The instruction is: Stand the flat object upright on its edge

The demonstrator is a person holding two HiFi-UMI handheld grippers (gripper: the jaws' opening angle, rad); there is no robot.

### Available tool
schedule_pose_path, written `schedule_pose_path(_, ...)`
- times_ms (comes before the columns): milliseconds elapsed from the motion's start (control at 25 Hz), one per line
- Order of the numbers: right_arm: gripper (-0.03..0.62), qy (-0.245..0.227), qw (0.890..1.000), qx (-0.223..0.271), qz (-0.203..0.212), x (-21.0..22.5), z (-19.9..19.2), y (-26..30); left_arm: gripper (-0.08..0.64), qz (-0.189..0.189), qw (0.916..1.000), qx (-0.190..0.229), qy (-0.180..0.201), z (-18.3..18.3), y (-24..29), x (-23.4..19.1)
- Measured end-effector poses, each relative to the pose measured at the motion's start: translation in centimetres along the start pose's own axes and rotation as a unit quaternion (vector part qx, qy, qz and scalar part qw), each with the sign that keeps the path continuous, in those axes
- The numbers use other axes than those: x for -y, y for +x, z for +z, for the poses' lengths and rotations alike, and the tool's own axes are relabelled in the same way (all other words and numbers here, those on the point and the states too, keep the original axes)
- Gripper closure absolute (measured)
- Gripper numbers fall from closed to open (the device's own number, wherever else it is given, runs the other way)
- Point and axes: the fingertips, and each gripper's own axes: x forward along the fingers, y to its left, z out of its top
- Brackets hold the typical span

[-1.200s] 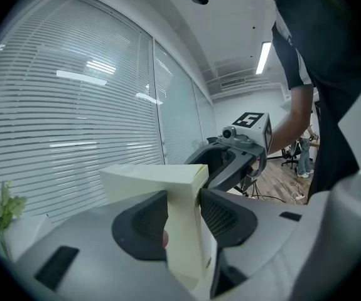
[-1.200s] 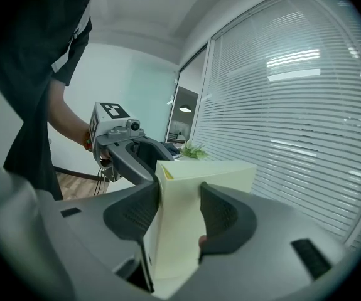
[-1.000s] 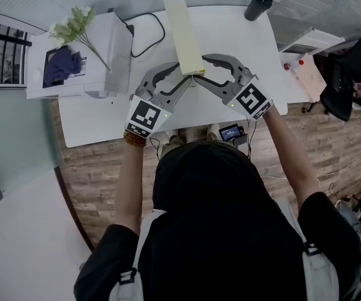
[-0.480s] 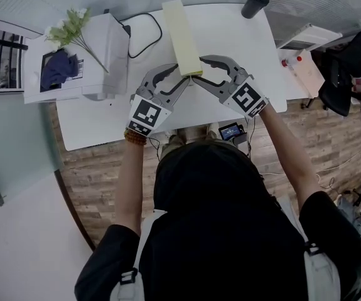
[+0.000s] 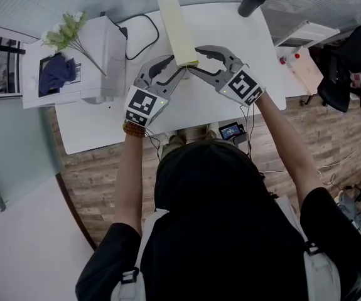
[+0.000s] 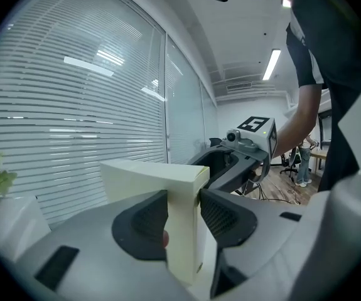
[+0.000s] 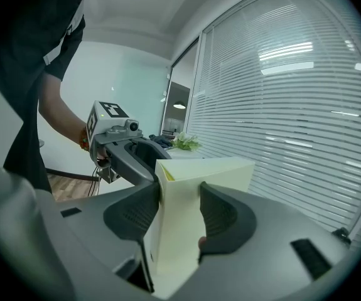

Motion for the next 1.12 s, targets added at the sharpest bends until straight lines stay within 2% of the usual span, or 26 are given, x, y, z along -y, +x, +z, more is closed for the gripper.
schedule_pose_path(280,0.397,0.005,1.000,0.005,-0.008,1.1,-0.1,0.6,0.394,0.002,0.9998,0.009,-0.018,0.1,0.7,-1.2)
schedule_pose_path(520,0.391,0.008,1.000,-0.001,-0.002,1.1,-0.2,0.3,0.377,0.014,0.9998,-0.010,0.009,-0.3,0.7,-1.0)
schedule_pose_path(640,0.379,0.020,1.000,0.002,-0.010,1.2,-0.3,0.0,0.373,0.018,0.9998,-0.002,0.005,-0.1,0.4,-0.8)
schedule_pose_path(800,0.379,0.027,0.999,0.015,-0.039,1.4,-0.1,-1.0,0.385,0.042,0.9981,0.043,-0.011,1.6,-0.8,-1.4)
schedule_pose_path(920,0.379,0.049,0.996,0.038,-0.064,1.6,0.6,-2.5,0.399,0.061,0.9963,0.061,-0.005,2.6,-2.1,-1.5)
schedule_pose_path(1120,0.393,0.052,0.985,0.060,-0.154,1.8,0.9,-5.1,0.403,0.105,0.9899,0.094,-0.001,3.1,-4.3,-0.7)
